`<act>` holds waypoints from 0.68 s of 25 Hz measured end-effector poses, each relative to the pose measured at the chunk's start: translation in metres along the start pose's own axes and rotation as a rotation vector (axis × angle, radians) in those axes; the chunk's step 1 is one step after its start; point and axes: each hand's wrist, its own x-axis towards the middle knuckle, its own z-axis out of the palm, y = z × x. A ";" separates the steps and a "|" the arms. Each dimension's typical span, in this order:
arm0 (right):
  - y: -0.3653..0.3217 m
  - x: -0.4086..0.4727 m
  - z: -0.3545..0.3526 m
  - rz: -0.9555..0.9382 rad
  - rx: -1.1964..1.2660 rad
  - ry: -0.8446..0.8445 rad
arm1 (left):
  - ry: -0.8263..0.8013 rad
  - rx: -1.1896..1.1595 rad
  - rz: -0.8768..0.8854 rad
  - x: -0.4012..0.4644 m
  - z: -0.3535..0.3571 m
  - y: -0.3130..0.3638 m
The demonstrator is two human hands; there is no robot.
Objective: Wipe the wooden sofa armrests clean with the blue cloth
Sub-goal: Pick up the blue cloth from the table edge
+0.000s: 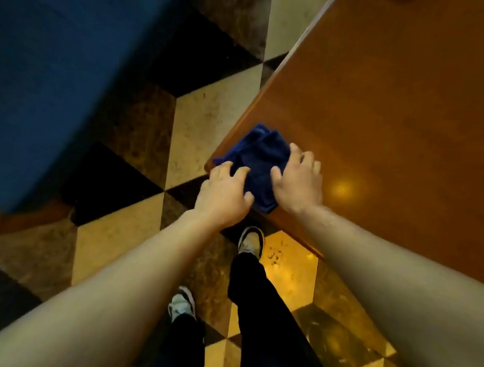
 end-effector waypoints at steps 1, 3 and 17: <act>0.000 0.004 0.003 0.029 -0.008 0.023 | -0.036 -0.020 -0.017 -0.003 0.009 -0.002; 0.000 0.006 0.002 0.078 -0.002 0.028 | -0.045 -0.103 -0.040 -0.013 0.016 -0.003; -0.036 -0.037 0.009 0.387 0.659 -0.131 | -0.126 -0.924 -0.499 -0.070 0.017 -0.068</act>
